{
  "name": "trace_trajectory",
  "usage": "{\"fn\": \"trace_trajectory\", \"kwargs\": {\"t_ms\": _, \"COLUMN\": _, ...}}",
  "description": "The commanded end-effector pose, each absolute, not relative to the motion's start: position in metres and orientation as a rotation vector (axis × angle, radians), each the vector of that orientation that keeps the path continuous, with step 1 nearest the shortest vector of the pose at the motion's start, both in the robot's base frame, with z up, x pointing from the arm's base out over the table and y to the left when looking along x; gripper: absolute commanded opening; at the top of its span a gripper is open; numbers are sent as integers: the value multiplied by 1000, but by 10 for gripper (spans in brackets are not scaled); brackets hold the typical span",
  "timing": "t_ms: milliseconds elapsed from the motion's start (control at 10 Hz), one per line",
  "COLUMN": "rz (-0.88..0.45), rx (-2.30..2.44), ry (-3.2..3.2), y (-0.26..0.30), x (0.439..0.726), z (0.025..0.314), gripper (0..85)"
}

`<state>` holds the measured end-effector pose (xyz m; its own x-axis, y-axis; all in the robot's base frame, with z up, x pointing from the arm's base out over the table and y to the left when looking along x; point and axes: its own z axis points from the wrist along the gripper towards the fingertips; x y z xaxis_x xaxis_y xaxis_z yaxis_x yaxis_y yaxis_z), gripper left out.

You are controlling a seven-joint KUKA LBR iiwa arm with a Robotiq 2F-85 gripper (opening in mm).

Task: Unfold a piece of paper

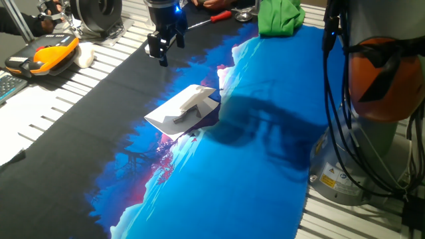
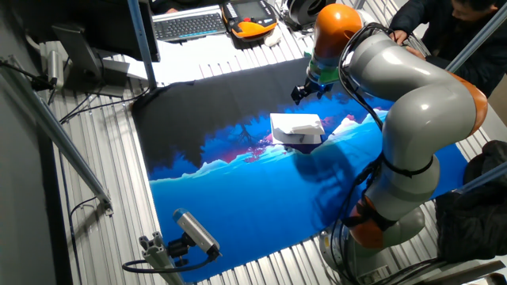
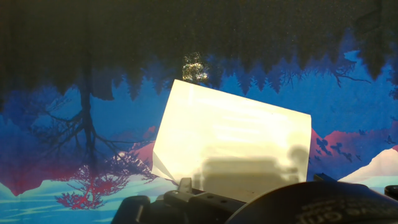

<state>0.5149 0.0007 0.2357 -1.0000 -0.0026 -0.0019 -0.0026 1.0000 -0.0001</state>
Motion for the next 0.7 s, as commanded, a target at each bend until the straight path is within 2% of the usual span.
{"fn": "trace_trajectory", "kwargs": {"t_ms": 0, "rz": -29, "rx": -56, "ry": 3289, "y": 1, "x": 515, "z": 236, "gripper": 0}}
{"fn": "trace_trajectory", "kwargs": {"t_ms": 600, "rz": -28, "rx": -73, "ry": 3286, "y": 1, "x": 515, "z": 236, "gripper": 0}}
